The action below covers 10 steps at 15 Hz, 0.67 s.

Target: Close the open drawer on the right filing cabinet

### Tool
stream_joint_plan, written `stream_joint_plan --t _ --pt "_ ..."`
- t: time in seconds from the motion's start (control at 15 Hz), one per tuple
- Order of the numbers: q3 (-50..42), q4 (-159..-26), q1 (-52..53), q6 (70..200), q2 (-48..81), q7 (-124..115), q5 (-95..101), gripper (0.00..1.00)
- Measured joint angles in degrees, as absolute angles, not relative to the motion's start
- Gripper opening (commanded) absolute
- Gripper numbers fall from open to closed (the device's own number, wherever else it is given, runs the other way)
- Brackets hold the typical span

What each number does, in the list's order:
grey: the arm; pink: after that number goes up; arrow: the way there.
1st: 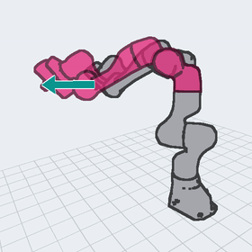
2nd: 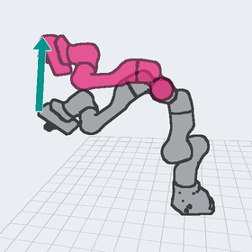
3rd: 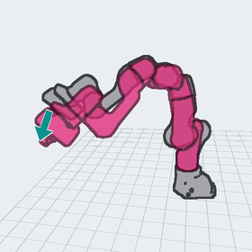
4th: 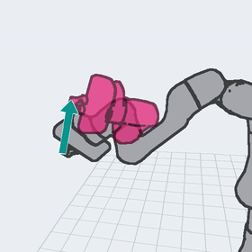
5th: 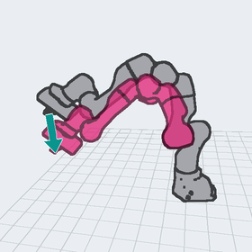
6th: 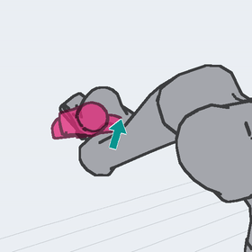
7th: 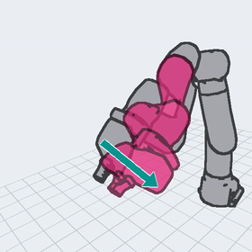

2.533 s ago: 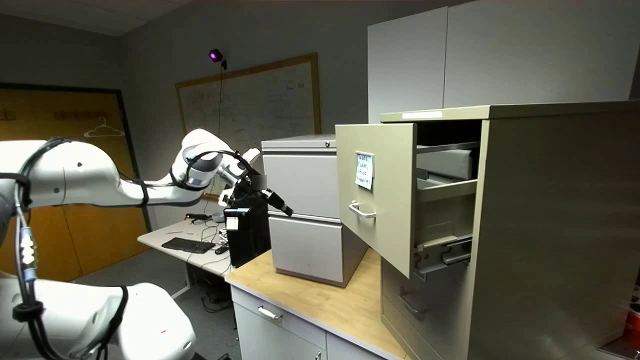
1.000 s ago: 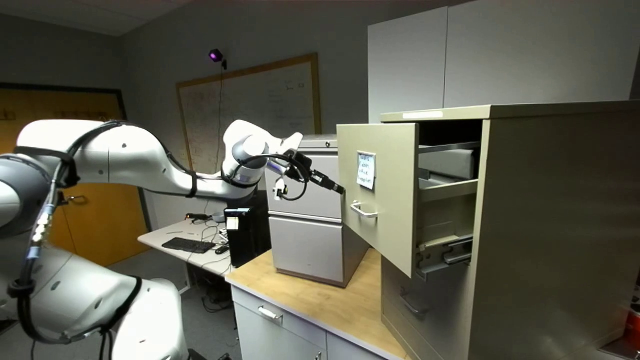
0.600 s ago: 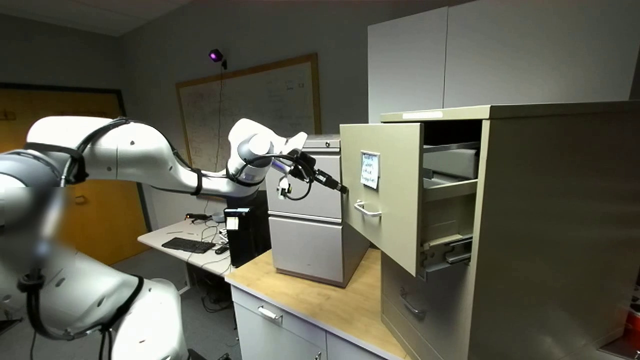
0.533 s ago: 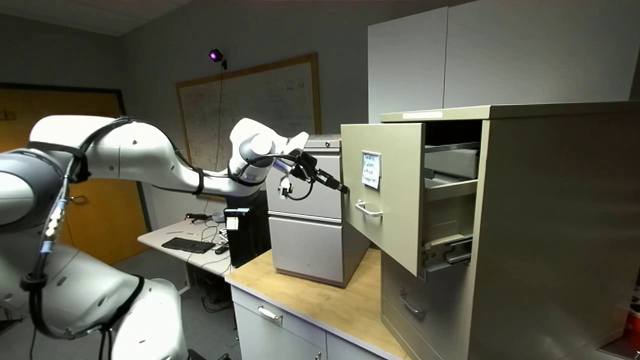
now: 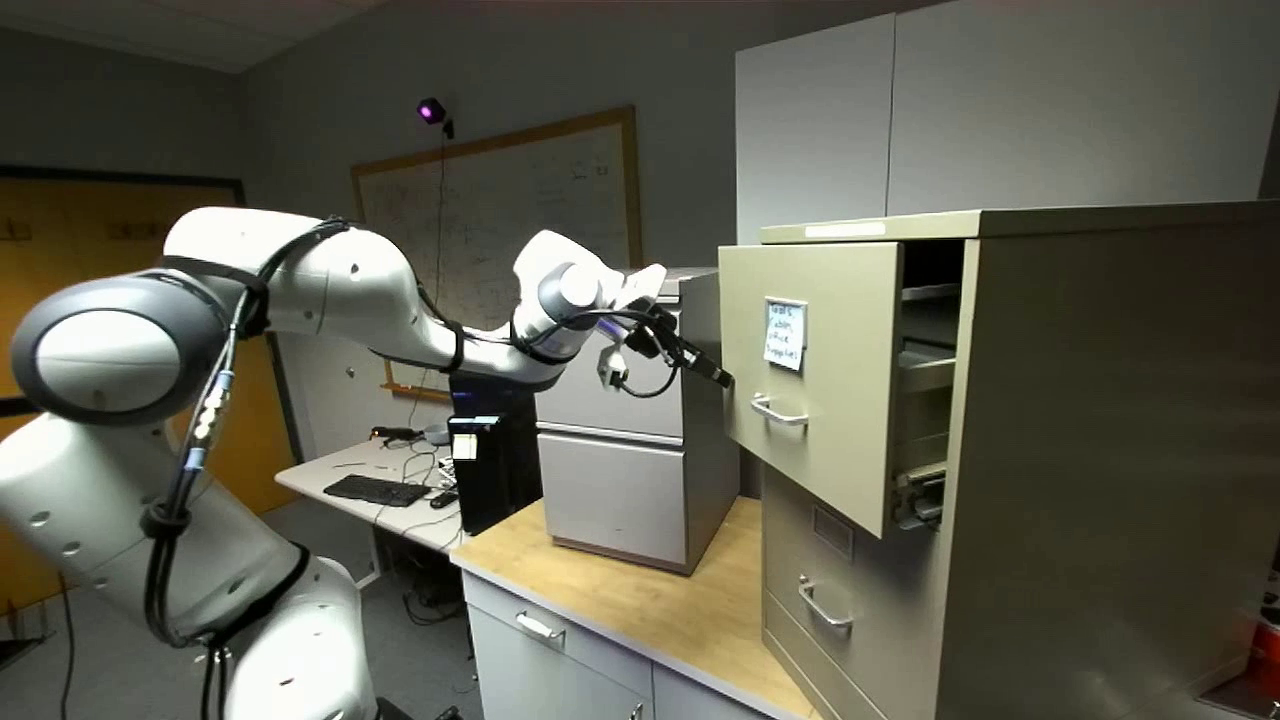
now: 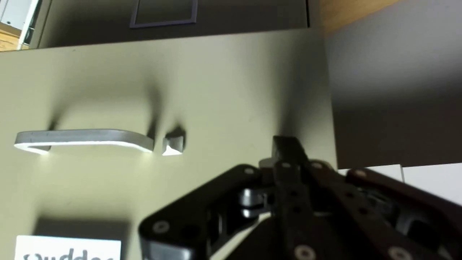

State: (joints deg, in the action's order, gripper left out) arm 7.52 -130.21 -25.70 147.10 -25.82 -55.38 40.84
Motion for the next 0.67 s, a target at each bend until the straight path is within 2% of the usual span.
stream_joint_plan --t 0.67 --pt "2.9 -119.3 -20.0 139.4 -16.5 -55.3 40.8 0.0"
